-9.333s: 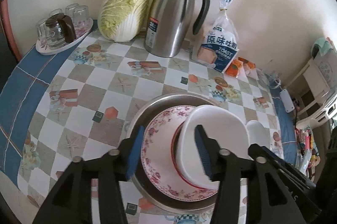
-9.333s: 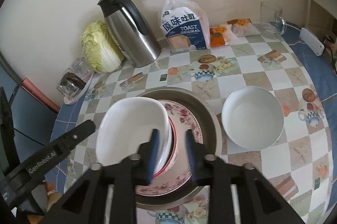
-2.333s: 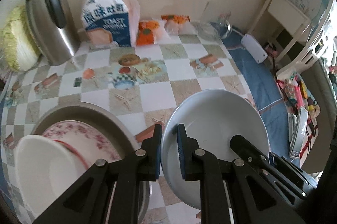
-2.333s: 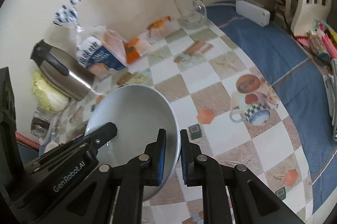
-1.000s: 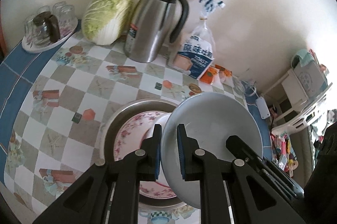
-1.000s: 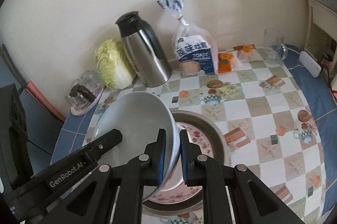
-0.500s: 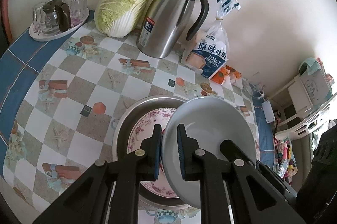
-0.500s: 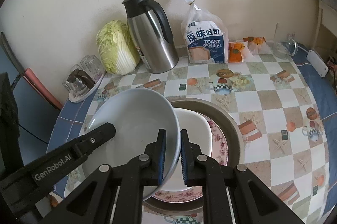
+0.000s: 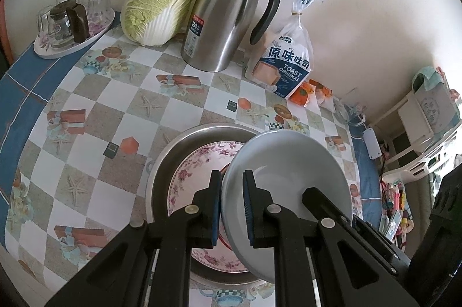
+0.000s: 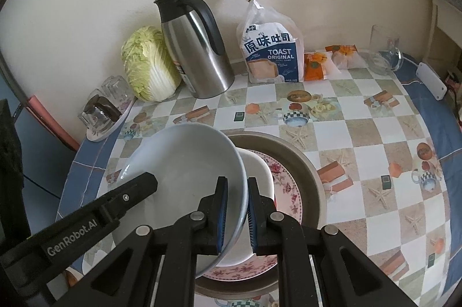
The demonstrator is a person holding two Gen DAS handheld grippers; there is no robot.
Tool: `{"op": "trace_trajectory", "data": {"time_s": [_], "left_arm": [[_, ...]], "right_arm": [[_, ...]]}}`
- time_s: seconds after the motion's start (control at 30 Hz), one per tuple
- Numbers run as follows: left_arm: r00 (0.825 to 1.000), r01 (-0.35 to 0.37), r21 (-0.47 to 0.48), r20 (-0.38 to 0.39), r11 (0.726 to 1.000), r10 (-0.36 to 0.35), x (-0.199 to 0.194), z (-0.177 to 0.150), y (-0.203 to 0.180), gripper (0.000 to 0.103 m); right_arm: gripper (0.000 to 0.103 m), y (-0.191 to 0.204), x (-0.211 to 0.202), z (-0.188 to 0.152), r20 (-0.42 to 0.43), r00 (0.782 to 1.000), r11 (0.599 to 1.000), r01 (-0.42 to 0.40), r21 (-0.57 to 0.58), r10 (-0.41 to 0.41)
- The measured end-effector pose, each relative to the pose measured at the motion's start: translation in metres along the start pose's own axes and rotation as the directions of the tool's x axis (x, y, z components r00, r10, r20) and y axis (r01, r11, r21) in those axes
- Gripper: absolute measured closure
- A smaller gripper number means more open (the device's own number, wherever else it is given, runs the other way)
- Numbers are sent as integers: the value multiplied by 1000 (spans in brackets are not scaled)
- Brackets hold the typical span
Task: Organize plates and bowls
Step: 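Lower the white round bowl with both tools into the steel basin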
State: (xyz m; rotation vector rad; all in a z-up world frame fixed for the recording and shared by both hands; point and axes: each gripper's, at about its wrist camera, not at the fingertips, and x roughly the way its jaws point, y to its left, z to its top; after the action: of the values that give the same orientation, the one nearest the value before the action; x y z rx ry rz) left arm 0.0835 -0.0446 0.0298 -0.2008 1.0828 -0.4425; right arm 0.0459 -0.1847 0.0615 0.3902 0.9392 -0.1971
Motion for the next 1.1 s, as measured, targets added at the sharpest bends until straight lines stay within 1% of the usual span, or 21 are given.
{"op": "trace_trajectory", "data": {"time_s": [0.53, 0.73, 1.1], "left_arm": [[1000, -24, 21, -19, 999, 25, 11, -2, -4, 89], [999, -40, 29, -19, 999, 40, 13, -2, -6, 89], [998, -65, 47, -18, 997, 66, 15, -3, -8, 89]], "right_arm": [[89, -3, 7, -1, -16, 1000, 1000, 21, -3, -21], [89, -2, 8, -1, -21, 999, 999, 37, -16, -37], [89, -3, 13, -3, -34, 999, 999, 41, -19, -42]]}}
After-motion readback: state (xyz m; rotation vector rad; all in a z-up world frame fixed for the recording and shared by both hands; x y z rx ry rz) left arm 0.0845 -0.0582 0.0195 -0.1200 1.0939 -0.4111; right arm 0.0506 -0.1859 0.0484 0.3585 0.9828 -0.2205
